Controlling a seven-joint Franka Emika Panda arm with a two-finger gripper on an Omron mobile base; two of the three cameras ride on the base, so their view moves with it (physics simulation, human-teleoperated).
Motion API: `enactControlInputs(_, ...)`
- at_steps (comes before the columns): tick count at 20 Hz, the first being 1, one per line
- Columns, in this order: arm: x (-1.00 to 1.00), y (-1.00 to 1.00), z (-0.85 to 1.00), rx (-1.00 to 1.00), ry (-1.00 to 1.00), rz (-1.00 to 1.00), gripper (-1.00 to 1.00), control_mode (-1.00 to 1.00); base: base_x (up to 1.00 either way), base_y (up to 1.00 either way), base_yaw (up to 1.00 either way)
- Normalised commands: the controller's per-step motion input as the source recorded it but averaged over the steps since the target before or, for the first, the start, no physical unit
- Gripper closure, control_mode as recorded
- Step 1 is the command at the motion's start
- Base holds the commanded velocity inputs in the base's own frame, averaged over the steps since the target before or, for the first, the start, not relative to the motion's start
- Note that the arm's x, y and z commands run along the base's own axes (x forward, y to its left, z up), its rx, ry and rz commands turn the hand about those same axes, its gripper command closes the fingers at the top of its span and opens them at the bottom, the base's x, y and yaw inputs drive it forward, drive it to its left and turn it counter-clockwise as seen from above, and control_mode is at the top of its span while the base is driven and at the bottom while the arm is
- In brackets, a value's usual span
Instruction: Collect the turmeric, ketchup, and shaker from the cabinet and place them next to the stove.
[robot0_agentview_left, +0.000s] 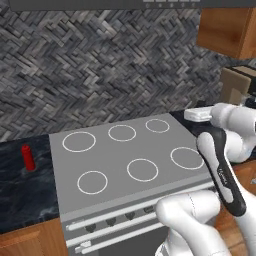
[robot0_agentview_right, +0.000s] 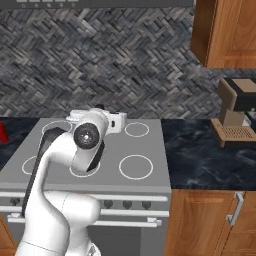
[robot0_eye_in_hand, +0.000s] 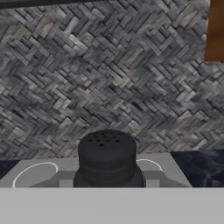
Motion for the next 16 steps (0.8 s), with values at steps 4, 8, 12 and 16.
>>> enactControlInputs(4, 0.80, -0.67, -0.40, 0.07, 0.04, 0.25, 1.00, -1.00, 0.00, 0.00, 0.00)
enactControlInputs(8, 0.46, -0.96, -0.30, 0.04, 0.01, 0.15, 1.00, -1.00, 0.00, 0.00, 0.00)
enactControlInputs(12, 0.34, -0.84, -0.45, -0.08, 0.08, 0.00, 1.00, -1.00, 0.00, 0.00, 0.00)
enactControlInputs(16, 0.50, -0.63, -0.43, -0.10, 0.07, 0.04, 1.00, -1.00, 0.00, 0.00, 0.00)
